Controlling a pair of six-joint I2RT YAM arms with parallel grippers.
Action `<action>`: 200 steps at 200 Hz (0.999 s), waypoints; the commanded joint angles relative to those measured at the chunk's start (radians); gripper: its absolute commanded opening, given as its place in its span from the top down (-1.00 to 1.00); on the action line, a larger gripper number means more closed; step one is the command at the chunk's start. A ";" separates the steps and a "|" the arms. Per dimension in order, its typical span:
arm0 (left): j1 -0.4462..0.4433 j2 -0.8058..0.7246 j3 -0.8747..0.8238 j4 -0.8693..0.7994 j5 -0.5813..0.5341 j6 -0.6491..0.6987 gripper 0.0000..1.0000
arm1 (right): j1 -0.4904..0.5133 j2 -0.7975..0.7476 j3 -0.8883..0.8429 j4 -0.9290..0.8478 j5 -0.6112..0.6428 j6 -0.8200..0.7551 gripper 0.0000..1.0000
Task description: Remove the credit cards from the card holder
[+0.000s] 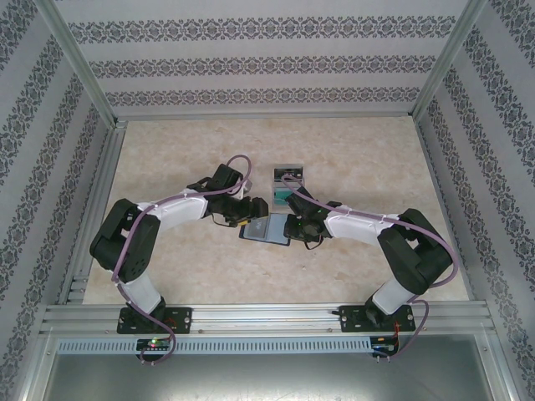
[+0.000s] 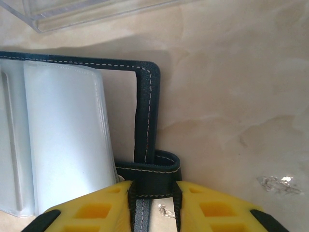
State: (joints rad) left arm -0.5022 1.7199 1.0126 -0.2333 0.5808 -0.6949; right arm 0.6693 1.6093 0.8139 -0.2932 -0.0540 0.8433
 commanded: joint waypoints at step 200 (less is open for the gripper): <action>-0.004 0.068 0.007 -0.063 -0.025 0.035 -0.47 | -0.002 0.031 -0.035 -0.010 -0.026 0.017 0.40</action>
State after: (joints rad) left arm -0.5022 1.7702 1.0149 -0.2676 0.5419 -0.6830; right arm 0.6693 1.6093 0.8093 -0.2855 -0.0540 0.8433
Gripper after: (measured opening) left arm 0.736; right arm 0.299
